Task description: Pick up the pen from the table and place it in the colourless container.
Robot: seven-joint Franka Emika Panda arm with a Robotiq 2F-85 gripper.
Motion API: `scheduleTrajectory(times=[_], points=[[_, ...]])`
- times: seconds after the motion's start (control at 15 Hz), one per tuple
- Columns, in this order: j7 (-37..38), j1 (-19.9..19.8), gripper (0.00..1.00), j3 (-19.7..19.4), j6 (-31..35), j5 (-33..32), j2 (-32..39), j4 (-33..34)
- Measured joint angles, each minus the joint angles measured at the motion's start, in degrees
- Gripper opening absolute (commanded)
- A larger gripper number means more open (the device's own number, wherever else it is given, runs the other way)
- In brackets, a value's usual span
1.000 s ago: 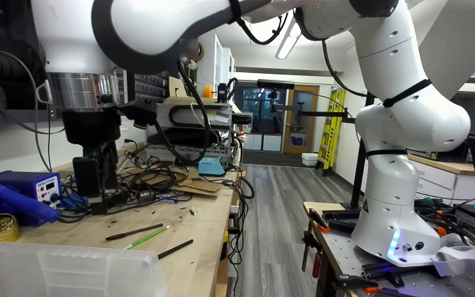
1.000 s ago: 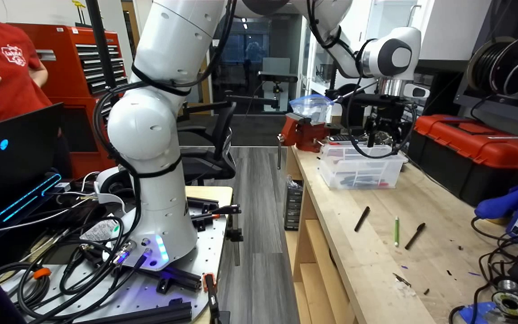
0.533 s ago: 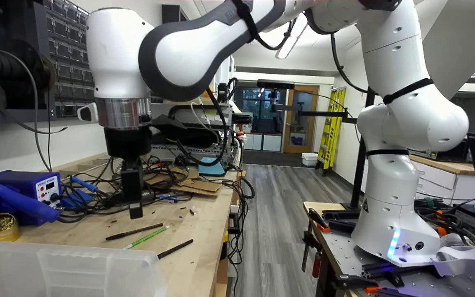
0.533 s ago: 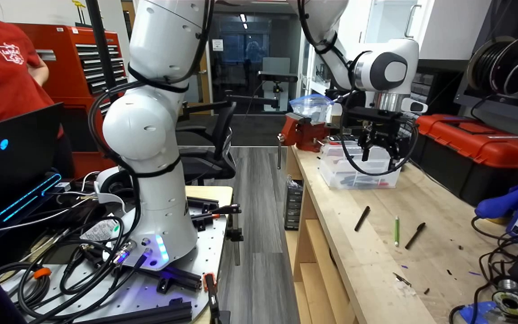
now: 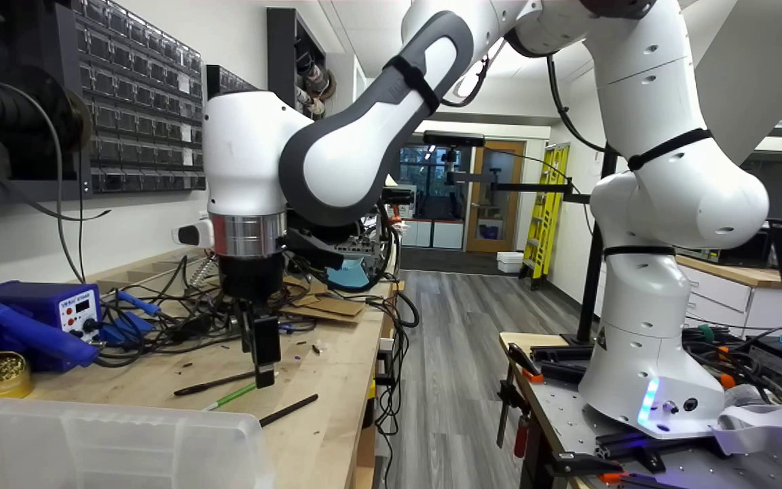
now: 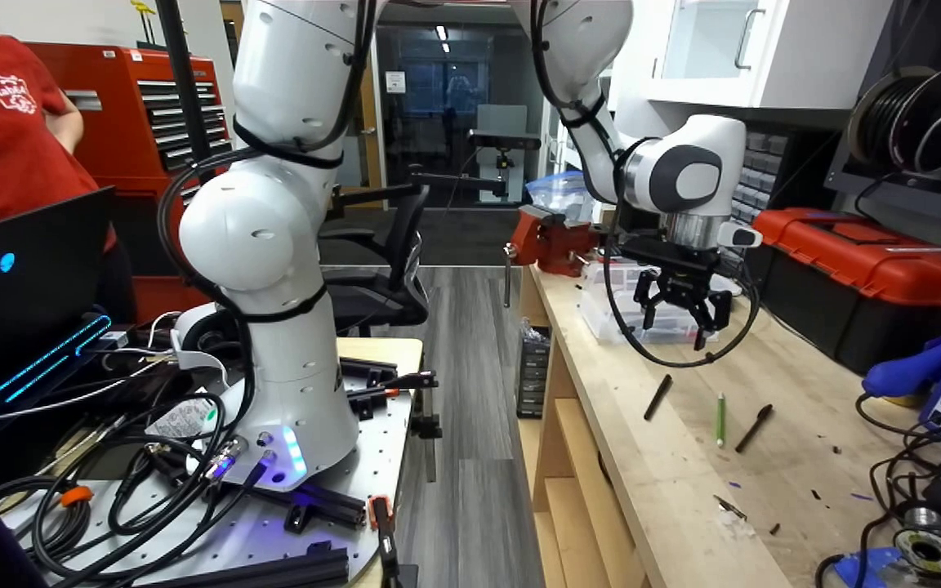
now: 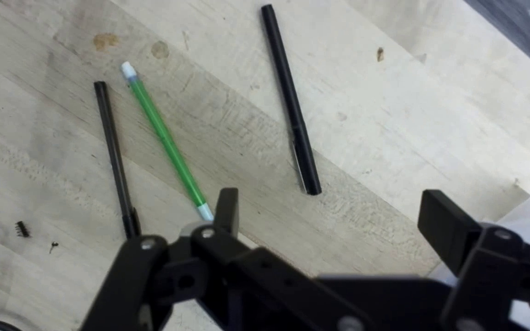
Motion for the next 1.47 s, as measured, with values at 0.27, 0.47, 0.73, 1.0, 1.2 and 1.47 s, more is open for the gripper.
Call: scheduleTrajectory(times=[0.27, 0.47, 0.73, 1.0, 1.2, 1.47], points=[[-6.37, -2.73, 1.00, 0.04, 3.86, 0.20, 0.11, -3.15], [-10.76, -4.32, 1.00, 0.39, 5.62, 0.74, 0.55, -4.30], [-14.55, -5.64, 1.00, 1.28, 7.77, 1.07, 1.19, -4.91], [-16.43, -6.47, 1.00, 2.40, 11.01, 1.14, 2.47, -5.63], [-17.13, -6.97, 1.00, 3.25, 12.45, 1.33, 3.57, -5.79], [-17.88, -7.39, 1.00, 4.16, 13.74, 1.73, 4.99, -5.82]])
